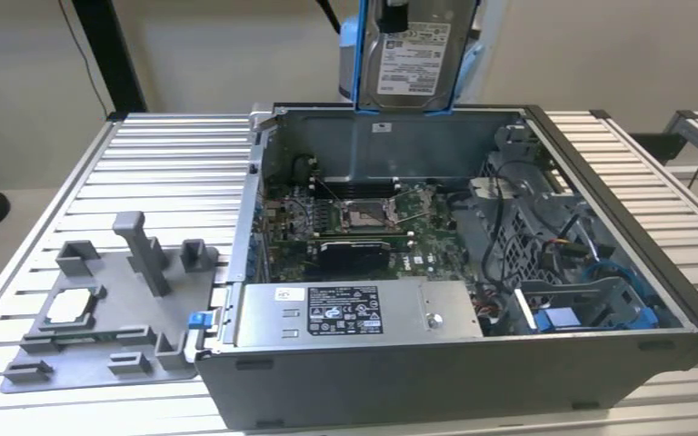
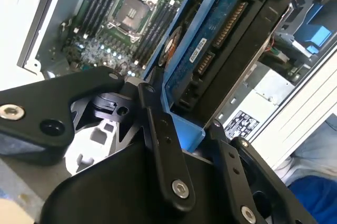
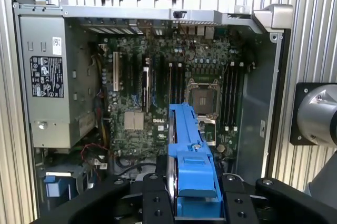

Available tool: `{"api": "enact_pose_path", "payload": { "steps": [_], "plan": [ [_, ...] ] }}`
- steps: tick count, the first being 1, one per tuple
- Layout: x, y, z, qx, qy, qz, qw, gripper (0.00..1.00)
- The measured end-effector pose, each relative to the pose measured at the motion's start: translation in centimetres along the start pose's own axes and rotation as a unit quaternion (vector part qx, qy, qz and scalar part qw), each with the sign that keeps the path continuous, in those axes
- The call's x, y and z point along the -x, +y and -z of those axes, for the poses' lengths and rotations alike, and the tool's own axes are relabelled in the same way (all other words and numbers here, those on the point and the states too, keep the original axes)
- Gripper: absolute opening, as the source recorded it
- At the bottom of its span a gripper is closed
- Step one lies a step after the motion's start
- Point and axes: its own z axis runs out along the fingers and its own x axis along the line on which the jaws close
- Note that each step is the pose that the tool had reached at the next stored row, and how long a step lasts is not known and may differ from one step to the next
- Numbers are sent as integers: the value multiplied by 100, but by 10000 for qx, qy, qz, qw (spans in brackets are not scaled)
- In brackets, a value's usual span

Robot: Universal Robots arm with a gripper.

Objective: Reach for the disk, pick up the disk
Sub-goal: 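Pick up the disk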

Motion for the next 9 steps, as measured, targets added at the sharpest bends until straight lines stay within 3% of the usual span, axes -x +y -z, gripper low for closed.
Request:
{"api": "enact_pose_path", "payload": {
  "steps": [9],
  "plan": [
    [-1,-175,-19,0,0,0,10000,0]
  ]
}}
